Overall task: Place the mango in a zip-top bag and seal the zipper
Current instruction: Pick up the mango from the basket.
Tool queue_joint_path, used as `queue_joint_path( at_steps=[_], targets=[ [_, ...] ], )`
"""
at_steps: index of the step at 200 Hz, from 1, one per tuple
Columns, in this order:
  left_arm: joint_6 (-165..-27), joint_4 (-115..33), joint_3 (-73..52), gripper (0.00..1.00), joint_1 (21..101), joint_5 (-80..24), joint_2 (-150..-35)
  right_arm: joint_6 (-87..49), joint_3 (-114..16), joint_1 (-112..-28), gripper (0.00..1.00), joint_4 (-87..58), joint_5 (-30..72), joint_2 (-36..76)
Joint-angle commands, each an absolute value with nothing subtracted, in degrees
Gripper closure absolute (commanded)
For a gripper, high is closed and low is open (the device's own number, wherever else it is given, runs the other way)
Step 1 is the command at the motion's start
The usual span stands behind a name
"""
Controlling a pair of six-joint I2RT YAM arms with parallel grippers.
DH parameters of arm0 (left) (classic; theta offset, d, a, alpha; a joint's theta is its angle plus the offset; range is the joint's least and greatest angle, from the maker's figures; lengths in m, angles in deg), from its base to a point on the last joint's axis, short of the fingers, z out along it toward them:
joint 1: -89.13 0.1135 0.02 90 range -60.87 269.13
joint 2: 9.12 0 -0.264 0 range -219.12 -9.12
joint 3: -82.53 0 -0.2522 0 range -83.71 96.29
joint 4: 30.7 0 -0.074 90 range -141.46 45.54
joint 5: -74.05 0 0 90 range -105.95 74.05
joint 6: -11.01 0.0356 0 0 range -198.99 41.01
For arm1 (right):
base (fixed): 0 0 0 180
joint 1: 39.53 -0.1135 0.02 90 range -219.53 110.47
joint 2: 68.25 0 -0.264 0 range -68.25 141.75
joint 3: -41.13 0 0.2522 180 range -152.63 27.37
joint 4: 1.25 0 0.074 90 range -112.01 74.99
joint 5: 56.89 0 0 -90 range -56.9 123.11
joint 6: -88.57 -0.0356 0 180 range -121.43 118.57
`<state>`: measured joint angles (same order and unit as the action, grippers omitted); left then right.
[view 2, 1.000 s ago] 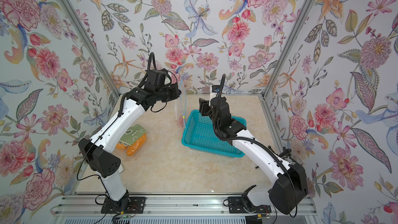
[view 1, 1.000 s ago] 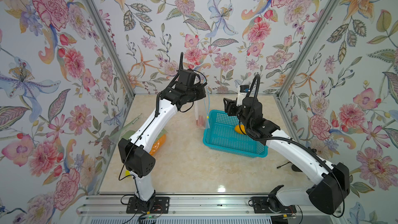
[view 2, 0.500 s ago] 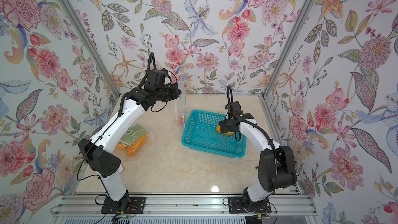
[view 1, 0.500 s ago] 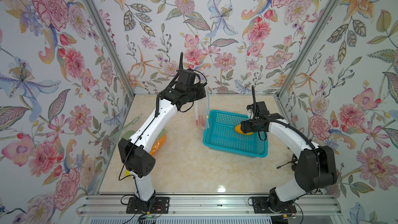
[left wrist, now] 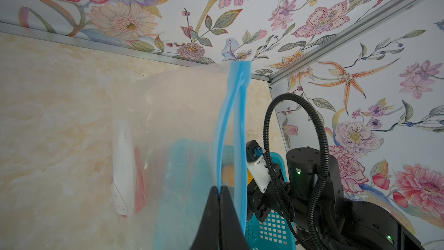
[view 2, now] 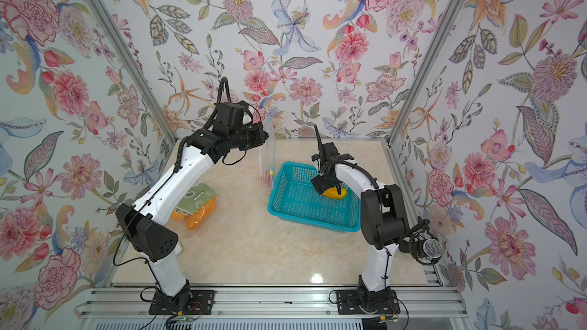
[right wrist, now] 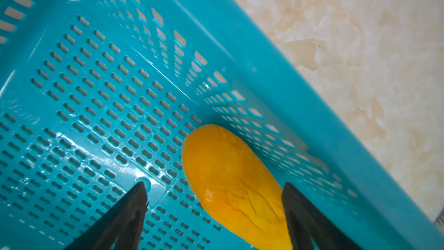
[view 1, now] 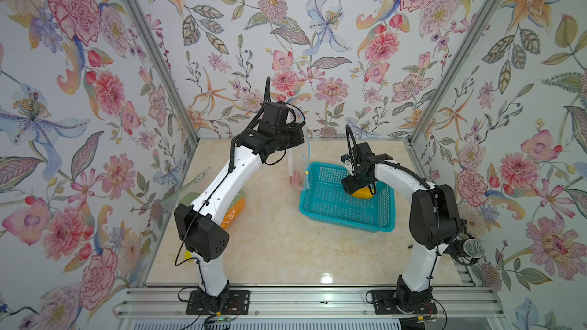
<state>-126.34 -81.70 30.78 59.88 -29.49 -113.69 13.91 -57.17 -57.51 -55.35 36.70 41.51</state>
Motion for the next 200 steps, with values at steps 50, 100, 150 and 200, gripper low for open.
queue_joint_path(
  at_steps=[50, 100, 150, 200],
  targets=[
    [-126.0, -80.5, 30.6, 1.00, 60.4, -30.9, -114.2, 19.9, -61.8, -56.9, 0.16, -62.4, 35.1, 47.9],
    [-126.1, -80.4, 30.6, 1.00, 60.6, -31.1, -114.0, 19.8, -60.3, -57.0, 0.25, -63.2, 33.2, 48.1],
    [-126.3, -80.4, 30.6, 1.00, 60.8, -31.3, -113.8, 20.5, -59.1, -57.9, 0.16, -64.0, 40.4, 47.8],
    [-126.2, -80.5, 30.6, 1.00, 61.1, -31.3, -113.5, 21.0, -56.6, -58.2, 0.15, -60.4, 45.8, 44.6]
  ],
)
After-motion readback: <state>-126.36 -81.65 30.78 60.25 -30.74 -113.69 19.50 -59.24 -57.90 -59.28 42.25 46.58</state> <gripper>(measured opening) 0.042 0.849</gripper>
